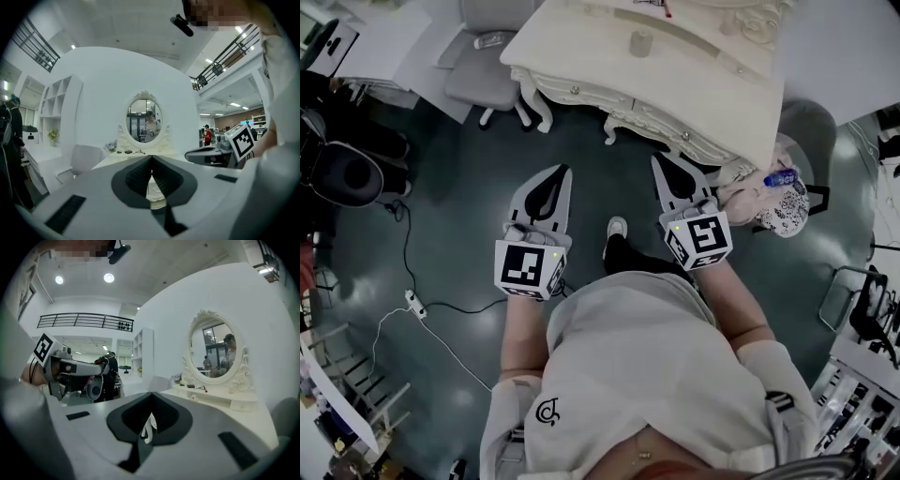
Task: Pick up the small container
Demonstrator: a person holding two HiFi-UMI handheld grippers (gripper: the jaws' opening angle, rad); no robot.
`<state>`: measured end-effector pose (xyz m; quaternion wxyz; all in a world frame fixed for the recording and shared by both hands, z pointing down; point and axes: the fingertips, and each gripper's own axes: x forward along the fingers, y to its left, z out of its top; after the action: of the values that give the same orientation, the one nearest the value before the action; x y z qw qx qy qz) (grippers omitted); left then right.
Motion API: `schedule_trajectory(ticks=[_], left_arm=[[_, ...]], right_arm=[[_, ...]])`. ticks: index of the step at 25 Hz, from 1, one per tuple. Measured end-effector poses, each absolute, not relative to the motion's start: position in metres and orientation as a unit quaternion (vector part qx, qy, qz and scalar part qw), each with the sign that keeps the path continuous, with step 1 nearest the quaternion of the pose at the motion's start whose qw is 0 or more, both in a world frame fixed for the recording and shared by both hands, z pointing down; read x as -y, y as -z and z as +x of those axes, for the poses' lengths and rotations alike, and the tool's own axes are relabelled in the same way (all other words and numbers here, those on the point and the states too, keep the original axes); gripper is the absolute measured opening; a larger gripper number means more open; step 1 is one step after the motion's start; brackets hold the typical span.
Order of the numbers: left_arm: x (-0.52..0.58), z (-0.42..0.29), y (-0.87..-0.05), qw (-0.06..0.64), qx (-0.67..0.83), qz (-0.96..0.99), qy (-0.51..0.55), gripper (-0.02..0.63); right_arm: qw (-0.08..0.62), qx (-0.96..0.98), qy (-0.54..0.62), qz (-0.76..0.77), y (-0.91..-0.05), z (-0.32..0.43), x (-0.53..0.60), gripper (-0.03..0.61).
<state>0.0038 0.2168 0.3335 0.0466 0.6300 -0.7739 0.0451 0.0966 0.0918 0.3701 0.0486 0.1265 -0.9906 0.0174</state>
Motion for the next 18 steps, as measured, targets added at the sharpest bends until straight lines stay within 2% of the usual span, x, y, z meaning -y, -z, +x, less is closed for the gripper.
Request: schedule_trajectory(ticks=[7, 18], left_arm=[[-0.138, -0.049, -0.326, 0.049, 0.762, 0.643, -0.047, 0.012], [-0.042, -0.101, -0.329, 0.040, 0.745, 0.663, -0.052, 0.012]], right_arm=[[0.049, 0.987, -0.019, 0.153, -0.361, 0.052, -0.008, 0.007], [0.063, 0.979, -0.031, 0.191, -0.372, 0.019, 0.061, 0.008]])
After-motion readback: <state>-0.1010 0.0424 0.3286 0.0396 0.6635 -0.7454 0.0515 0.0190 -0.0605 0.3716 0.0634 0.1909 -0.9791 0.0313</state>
